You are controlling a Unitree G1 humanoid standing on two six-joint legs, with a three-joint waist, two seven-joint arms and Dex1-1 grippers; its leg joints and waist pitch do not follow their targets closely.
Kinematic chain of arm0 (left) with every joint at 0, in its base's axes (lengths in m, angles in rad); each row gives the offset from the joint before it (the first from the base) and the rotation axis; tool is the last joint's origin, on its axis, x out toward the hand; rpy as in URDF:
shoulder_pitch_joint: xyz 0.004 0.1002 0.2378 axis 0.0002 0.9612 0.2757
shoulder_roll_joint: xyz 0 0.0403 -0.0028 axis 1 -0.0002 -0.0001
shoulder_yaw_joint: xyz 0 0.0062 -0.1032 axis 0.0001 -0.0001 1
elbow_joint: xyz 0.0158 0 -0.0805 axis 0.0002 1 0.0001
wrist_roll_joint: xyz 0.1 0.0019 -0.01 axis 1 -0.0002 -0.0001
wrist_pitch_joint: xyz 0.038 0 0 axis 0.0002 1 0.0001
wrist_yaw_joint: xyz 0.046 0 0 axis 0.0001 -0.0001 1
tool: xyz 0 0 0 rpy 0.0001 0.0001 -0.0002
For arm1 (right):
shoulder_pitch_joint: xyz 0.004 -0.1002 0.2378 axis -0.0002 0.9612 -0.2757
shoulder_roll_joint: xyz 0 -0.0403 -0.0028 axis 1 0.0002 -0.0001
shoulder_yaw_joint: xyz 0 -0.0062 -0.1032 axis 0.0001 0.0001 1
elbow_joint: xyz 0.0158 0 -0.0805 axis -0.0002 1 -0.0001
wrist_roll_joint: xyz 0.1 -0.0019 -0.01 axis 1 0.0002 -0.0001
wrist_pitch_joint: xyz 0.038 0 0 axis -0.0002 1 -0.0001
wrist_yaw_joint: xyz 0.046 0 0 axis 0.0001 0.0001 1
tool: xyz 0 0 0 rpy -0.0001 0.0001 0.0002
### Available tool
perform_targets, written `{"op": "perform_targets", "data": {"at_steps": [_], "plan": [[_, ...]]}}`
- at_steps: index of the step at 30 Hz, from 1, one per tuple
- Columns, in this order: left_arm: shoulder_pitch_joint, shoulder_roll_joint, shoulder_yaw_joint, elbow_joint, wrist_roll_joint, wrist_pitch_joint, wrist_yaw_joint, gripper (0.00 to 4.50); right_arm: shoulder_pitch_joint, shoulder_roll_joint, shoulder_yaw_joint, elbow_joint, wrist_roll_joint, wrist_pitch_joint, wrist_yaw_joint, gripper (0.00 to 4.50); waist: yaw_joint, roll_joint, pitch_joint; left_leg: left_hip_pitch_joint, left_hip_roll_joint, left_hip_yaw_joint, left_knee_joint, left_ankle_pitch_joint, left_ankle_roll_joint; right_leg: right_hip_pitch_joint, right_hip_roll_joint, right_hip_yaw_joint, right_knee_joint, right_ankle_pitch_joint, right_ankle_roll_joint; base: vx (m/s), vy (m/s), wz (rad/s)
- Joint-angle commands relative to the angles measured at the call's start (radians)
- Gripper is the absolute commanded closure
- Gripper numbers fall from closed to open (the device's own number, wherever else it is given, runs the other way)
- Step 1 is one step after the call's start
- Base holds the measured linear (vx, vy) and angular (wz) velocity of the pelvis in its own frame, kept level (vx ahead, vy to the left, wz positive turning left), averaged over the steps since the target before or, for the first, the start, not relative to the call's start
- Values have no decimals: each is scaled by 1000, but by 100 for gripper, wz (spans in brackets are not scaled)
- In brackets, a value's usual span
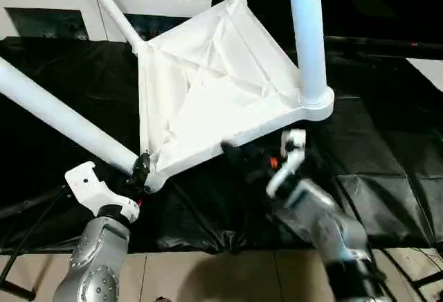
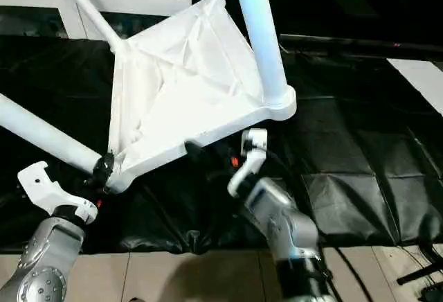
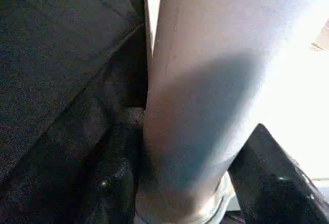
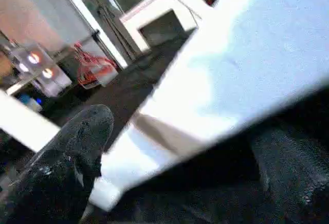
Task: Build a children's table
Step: Flip table
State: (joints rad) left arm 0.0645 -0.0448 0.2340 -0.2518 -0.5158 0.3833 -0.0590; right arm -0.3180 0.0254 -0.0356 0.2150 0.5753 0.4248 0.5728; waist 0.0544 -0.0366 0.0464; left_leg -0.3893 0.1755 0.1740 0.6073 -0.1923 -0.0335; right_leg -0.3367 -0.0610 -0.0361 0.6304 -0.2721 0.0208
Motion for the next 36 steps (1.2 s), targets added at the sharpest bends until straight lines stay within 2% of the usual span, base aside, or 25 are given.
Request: {"op": "perform_targets", "data": {"at_steps": [1, 3, 6, 7, 10, 12, 13, 15, 16, 17, 18, 19, 21, 24, 26, 29, 30, 32, 33, 34, 35, 36], "plan": [[-14, -55, -46, -29, -40, 11, -7, 231, -16, 9, -34, 26, 31, 0, -8, 0, -1, -8, -51, 25, 66, -21, -78, -51, 18, 15, -79, 42, -61, 138, -182, 0, 0, 0], [-4, -54, -61, -39, -32, 11, -4, 231, -34, 19, -50, 47, 48, 8, -9, 0, 1, -12, -51, 27, 66, -20, -77, -35, 19, 14, -77, 41, -61, 157, -182, 0, 0, 0], [7, -47, -78, -49, -18, 11, -8, 231, -56, 26, -66, 82, 48, 6, -22, 0, 3, -14, -52, 27, 66, -20, -75, -9, 16, 15, -77, 40, -56, 188, -180, 0, 0, 0], [16, -40, -91, -58, -9, 14, -14, 231, -86, 37, -88, 127, 55, 1, -40, 0, 4, -15, -52, 27, 65, -19, -74, 4, 17, 15, -76, 40, -55, 205, -178, 0, 0, 0], [31, -32, -113, -75, 8, 20, -18, 232, -157, 57, -131, 232, 76, 0, -70, 0, 5, -29, -57, 26, 64, -17, -70, 19, 26, 16, -78, 39, -51, 223, -189, 0, 0, 0], [35, -30, -120, -81, 14, 21, -19, 232, -178, 62, -144, 262, 85, -2, -76, 0, 5, -27, -53, 23, 64, -17, -72, 12, 31, 14, -78, 39, -51, 207, -188, 0, 0, 0], [43, -24, -133, -92, 23, 23, -22, 232, -208, 69, -167, 306, 105, -5, -77, 0, 6, -39, -52, 25, 65, -15, -73, 2, 32, 14, -80, 39, -53, 191, -186, 0, 0, 0], [49, -18, -146, -101, 32, 24, -26, 232, -236, 76, -194, 345, 128, -5, -87, 0, 5, -48, -52, 23, 66, -16, -74, -11, 29, 15, -81, 38, -54, 163, -183, 0, 0, 0], [52, -17, -152, -105, 35, 25, -26, 232, -244, 77, -202, 355, 136, -3, -88, 0, 6, -43, -52, 25, 67, -16, -74, -12, 26, 13, -82, 38, -52, 161, -183, 0, 0, 0], [53, -16, -154, -107, 37, 25, -27, 232, -248, 78, -205, 361, 138, -4, -88, 0, 5, -46, -52, 25, 67, -17, -75, -8, 22, 13, -80, 37, -52, 163, -180, 0, 0, 0], [55, -13, -159, -110, 43, 27, -29, 232, -257, 80, -213, 375, 143, -7, -89, 0, 5, -52, -52, 26, 67, -17, -74, 1, 20, 12, -79, 36, -50, 176, -176, 0, 0, 0], [62, -4, -177, -118, 59, 28, -38, 232, -280, 85, -236, 409, 155, -11, -87, 28, 6, -58, -52, 27, 67, -16, -73, 12, 23, 12, -79, 37, -49, 189, -174, 0, 0, 0], [70, 3, -195, -127, 76, 28, -43, 232, -303, 91, -265, 446, 166, -16, -88, 35, 6, -64, -52, 27, 66, -15, -72, 12, 24, 11, -79, 36, -50, 186, -174, 0, 0, 0], [79, 4, -206, -134, 89, 24, -42, 232, -310, 89, -273, 458, 165, -18, -83, 70, 9, -65, -51, 29, 67, -15, -73, 13, 15, 11, -77, 36, -50, 191, -169, 0, 0, 0], [85, 18, -218, -136, 107, 21, -50, 232, -317, 86, -285, 475, 171, -25, -78, 77, 11, -64, -52, 29, 67, -16, -73, 14, 12, 11, -77, 36, -50, 193, -166, 0, 0, 0], [84, 23, -216, -132, 111, 20, -52, 232, -323, 82, -296, 491, 175, -33, -75, 114, 12, -65, -51, 29, 66, -14, -74, -10, 0, 10, -78, 37, -52, 167, -165, 0, 0, 0], [80, 30, -216, -128, 115, 20, -55, 232, -323, 78, -298, 494, 173, -39, -71, 120, 13, -54, -50, 28, 66, -15, -76, -24, -7, 10, -79, 37, -52, 153, -165, 0, 0, 0], [70, 42, -215, -119, 122, 18, -64, 232, -330, 75, -317, 503, 177, -46, -70, 133, 12, -57, -51, 29, 65, -15, -75, -35, -20, 10, -76, 37, -52, 152, -164, 0, 0, 0], [62, 47, -212, -111, 124, 18, -67, 232, -330, 72, -326, 503, 181, -51, -70, 133, 13, -42, -52, 29, 65, -17, -77, -38, -27, 9, -77, 37, -50, 157, -165, 0, 0, 0], [59, 49, -212, -108, 125, 18, -68, 232, -331, 71, -330, 504, 183, -52, -69, 157, 12, -47, -51, 31, 65, -16, -77, -45, -29, 7, -75, 37, -53, 156, -165, 0, 0, 0], [58, 49, -211, -106, 125, 18, -69, 232, -331, 70, -332, 504, 184, -53, -69, 162, 12, -46, -51, 30, 65, -17, -78, -52, -35, 9, -75, 36, -51, 161, -168, 0, 0, 0], [50, 53, -210, -100, 125, 18, -73, 232, -328, 66, -333, 502, 183, -56, -69, 170, 12, -36, -52, 32, 65, -16, -78, -61, -44, 7, -74, 36, -53, 165, -170, 0, 0, 0]]}}
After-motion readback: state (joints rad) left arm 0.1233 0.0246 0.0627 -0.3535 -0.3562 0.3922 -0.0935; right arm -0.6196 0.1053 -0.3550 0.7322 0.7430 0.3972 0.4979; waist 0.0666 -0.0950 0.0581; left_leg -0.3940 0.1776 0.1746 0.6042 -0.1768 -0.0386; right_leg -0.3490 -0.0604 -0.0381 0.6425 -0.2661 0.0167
